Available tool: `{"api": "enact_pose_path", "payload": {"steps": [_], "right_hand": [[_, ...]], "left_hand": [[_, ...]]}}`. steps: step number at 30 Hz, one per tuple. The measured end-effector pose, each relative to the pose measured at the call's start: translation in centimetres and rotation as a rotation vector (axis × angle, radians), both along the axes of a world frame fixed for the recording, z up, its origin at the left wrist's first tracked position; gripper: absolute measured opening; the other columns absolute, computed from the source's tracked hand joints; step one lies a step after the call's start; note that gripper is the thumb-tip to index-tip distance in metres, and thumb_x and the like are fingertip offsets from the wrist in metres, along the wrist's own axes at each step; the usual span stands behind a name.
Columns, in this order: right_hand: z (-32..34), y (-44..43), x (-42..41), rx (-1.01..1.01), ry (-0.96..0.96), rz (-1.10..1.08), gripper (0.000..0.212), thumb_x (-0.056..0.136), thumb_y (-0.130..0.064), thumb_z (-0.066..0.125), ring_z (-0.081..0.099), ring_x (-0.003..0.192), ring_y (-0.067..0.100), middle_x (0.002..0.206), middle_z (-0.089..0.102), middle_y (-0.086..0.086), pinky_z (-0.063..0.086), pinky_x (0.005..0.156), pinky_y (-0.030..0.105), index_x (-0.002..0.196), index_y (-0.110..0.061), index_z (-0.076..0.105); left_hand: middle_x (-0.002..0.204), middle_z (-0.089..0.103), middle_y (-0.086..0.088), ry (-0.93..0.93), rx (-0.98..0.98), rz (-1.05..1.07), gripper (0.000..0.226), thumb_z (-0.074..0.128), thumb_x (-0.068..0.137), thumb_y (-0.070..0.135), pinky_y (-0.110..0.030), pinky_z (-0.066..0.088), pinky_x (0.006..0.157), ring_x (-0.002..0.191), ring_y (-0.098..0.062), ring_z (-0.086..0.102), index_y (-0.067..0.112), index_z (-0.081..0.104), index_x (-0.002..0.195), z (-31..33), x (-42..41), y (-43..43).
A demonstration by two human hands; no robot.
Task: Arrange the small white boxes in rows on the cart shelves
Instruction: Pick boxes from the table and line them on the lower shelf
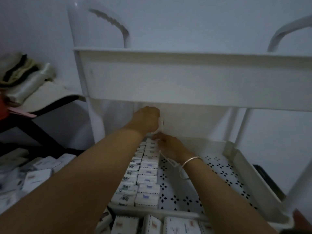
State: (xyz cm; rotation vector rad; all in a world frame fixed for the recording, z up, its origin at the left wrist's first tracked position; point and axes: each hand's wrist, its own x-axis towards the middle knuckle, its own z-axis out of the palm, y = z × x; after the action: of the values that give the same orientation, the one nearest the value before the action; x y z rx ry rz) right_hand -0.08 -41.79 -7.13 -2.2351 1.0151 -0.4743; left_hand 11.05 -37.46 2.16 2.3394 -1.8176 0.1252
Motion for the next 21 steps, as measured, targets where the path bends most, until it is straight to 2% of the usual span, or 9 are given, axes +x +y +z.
{"api": "enact_pose_path", "payload": {"steps": [4,12,17,21], "right_hand": [[-0.2,0.0,-0.3,-0.021,0.003,0.048,0.042,0.099,-0.021,0.030,0.047,0.129,0.023,0.148,0.044,-0.001,0.035,0.108,0.031,0.130,-0.035,0.055],[-0.6,-0.1,-0.7,-0.067,0.040,0.084,0.045,0.096,-0.017,0.033,0.054,0.117,0.024,0.136,0.055,0.004,0.043,0.100,0.035,0.132,-0.037,0.050],[-0.4,0.1,-0.9,-0.080,0.028,0.100,0.044,0.095,-0.016,0.035,0.053,0.119,0.022,0.138,0.053,0.002,0.042,0.101,0.033,0.130,-0.036,0.052],[-0.2,0.3,-1.1,-0.106,0.042,0.104,0.045,0.095,-0.016,0.036,0.050,0.123,0.023,0.141,0.051,0.002,0.040,0.104,0.036,0.134,-0.035,0.050]], "left_hand": [[0.129,0.058,-0.009,-0.003,0.067,0.023,0.035,0.054,0.090,0.006,-0.033,0.051,0.091,0.112,-0.025,0.058,0.008,0.059,0.125,-0.2,0.4,-0.4],[0.130,0.058,-0.011,-0.013,0.195,0.016,0.036,0.056,0.092,0.011,-0.034,0.050,0.095,0.114,-0.025,0.058,0.005,0.058,0.128,-0.2,0.4,-1.3],[0.126,0.060,-0.013,-0.031,0.245,0.023,0.034,0.056,0.093,0.013,-0.029,0.049,0.084,0.111,-0.026,0.060,0.003,0.058,0.126,0.1,0.5,-1.6],[0.127,0.059,-0.014,-0.064,0.265,0.022,0.034,0.056,0.094,0.017,-0.032,0.048,0.093,0.113,-0.027,0.059,0.003,0.058,0.125,-1.0,0.7,-1.8]]}}
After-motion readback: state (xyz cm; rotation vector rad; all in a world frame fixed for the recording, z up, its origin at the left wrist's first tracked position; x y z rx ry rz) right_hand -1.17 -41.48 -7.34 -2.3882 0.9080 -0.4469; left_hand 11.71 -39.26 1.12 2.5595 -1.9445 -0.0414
